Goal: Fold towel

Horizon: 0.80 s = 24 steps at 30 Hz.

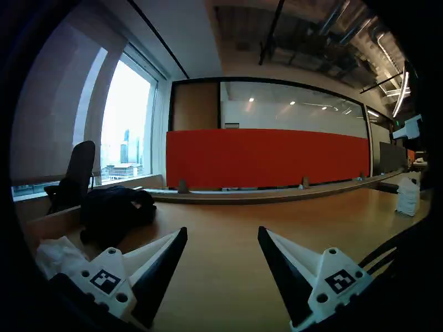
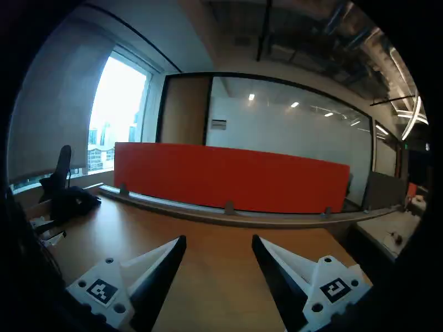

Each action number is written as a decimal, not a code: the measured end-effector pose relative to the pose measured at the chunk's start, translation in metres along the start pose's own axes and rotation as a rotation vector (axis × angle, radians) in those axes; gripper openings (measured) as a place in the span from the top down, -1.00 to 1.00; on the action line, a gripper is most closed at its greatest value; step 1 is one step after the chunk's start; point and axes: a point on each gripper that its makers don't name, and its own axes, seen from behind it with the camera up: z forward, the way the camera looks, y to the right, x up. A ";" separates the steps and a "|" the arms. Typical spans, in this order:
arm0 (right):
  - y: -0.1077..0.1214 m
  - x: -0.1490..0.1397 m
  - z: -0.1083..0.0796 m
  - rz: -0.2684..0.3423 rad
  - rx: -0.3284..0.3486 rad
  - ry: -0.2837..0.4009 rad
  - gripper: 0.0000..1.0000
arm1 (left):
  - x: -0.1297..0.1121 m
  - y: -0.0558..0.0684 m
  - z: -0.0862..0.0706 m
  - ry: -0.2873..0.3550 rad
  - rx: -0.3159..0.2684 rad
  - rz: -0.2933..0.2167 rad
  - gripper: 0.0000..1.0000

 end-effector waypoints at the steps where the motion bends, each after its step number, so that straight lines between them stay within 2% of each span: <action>1: 0.002 0.001 -0.001 0.002 -0.002 0.002 -0.83 | 0.000 0.000 0.000 0.000 0.000 0.000 -0.89; 15: 0.040 0.012 -0.014 0.005 -0.065 0.065 -0.83 | -0.002 0.001 0.001 0.000 0.000 0.000 -0.90; 24: 0.059 -0.002 -0.014 0.036 -0.092 0.085 -0.83 | -0.002 0.001 0.000 0.000 0.000 0.000 -0.89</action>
